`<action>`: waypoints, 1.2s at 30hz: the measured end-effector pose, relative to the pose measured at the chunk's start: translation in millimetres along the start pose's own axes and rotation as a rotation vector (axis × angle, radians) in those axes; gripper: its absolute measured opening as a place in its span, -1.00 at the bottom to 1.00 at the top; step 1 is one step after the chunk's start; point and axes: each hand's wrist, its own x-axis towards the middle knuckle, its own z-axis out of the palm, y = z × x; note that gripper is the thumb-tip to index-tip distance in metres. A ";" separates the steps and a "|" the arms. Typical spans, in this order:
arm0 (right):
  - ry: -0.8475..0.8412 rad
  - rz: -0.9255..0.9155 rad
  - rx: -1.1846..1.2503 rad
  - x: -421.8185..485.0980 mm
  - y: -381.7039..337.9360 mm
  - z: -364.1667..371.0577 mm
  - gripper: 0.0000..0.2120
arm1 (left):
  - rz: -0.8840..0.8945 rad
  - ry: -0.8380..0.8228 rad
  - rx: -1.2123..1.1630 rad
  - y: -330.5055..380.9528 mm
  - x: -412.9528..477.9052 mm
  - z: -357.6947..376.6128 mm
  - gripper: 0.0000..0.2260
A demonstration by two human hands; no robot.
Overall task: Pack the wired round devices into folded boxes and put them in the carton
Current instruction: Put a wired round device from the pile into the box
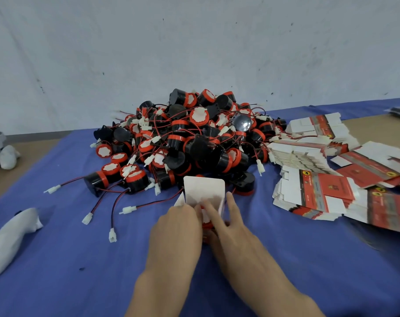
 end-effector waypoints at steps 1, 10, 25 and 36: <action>-0.005 0.013 -0.044 -1.4 -4.9 2.3 -0.22 | 0.016 -0.030 0.032 -0.1 2.1 0.6 -0.87; 0.046 0.066 -0.104 -4.4 -10.5 -7.9 -0.62 | 0.151 0.010 -0.294 -16.5 -11.8 6.2 -0.74; 0.087 0.037 -0.107 -4.1 -5.1 -3.9 -0.60 | 0.180 0.212 -0.204 -25.4 -34.0 -5.1 -0.51; 0.080 0.024 -0.105 -6.4 -1.9 -2.2 -0.61 | 0.329 0.379 -0.083 -34.0 -19.8 1.1 -0.60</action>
